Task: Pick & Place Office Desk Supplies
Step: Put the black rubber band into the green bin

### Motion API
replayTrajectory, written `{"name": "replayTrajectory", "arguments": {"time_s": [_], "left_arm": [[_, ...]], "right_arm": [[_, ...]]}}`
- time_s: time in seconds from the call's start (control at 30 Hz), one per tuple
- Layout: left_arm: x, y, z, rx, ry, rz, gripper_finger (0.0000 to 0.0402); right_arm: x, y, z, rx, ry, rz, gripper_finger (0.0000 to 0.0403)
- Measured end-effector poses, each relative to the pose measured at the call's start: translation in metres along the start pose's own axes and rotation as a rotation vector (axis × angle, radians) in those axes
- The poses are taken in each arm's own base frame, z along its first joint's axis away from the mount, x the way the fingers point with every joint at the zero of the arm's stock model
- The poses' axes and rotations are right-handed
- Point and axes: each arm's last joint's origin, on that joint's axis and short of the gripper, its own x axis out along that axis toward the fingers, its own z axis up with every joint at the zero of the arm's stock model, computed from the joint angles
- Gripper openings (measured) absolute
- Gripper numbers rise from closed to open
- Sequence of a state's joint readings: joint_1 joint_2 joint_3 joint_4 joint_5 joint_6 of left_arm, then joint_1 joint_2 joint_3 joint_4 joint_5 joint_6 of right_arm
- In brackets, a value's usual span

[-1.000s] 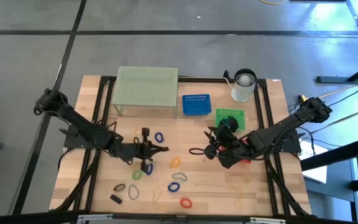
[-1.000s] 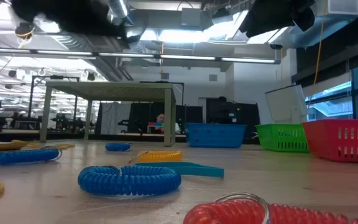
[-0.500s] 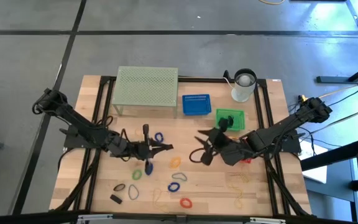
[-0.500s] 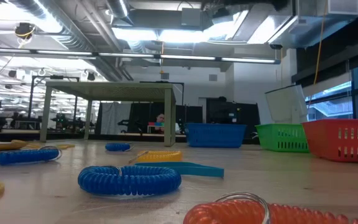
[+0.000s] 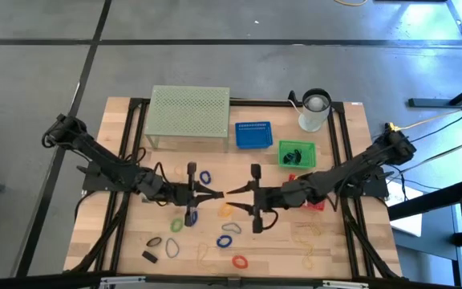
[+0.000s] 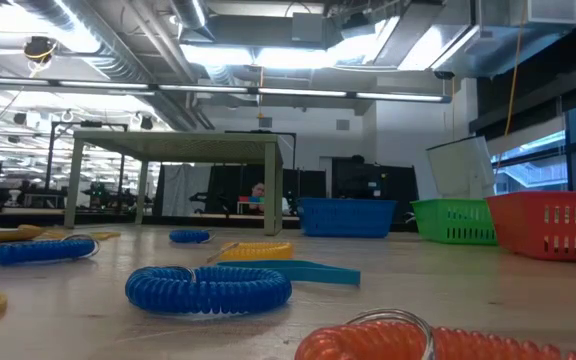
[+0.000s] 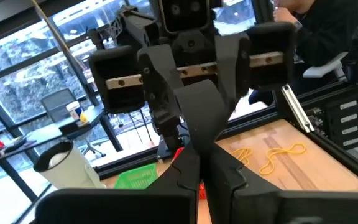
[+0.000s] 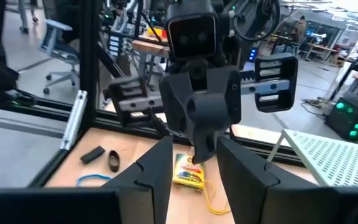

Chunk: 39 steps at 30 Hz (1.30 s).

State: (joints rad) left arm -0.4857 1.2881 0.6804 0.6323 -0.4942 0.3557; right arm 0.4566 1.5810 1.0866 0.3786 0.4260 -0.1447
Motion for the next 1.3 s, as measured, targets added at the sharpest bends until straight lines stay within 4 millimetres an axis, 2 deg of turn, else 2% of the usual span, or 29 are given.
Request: {"name": "replayTrajectory", "arguments": {"time_s": [0.17, 0.5, 0.67, 0.9, 1.03, 1.2, 1.3], "left_arm": [[0.001, 0.000, -0.001, 0.001, 0.006, 0.001, 0.0006], [0.006, 0.006, -0.006, -0.014, 0.015, 0.007, 0.0006], [0.009, 0.010, -0.009, -0.045, 0.026, 0.025, 0.0006], [0.011, 0.008, -0.012, -0.026, 0.038, 0.021, 0.0006], [0.011, 0.008, -0.012, -0.032, 0.037, 0.022, 0.0006], [0.011, 0.008, -0.012, -0.042, 0.037, 0.022, 0.0006], [0.011, 0.008, -0.012, -0.043, 0.037, 0.021, 0.0007]], "right_arm": [[0.005, -0.006, -0.002, 0.009, -0.005, -0.022, 0.0138], [0.010, -0.015, -0.002, 0.099, -0.030, 0.094, 0.0218], [0.013, -0.020, -0.004, 0.109, -0.032, 0.068, 0.0220], [0.017, -0.025, -0.008, 0.155, -0.021, 0.051, 0.0171], [0.018, -0.024, -0.010, 0.169, -0.008, 0.051, 0.0117], [0.018, -0.024, -0.010, 0.170, -0.011, 0.052, 0.0029], [0.018, -0.024, -0.010, 0.173, -0.008, 0.052, 0.0011]]}}
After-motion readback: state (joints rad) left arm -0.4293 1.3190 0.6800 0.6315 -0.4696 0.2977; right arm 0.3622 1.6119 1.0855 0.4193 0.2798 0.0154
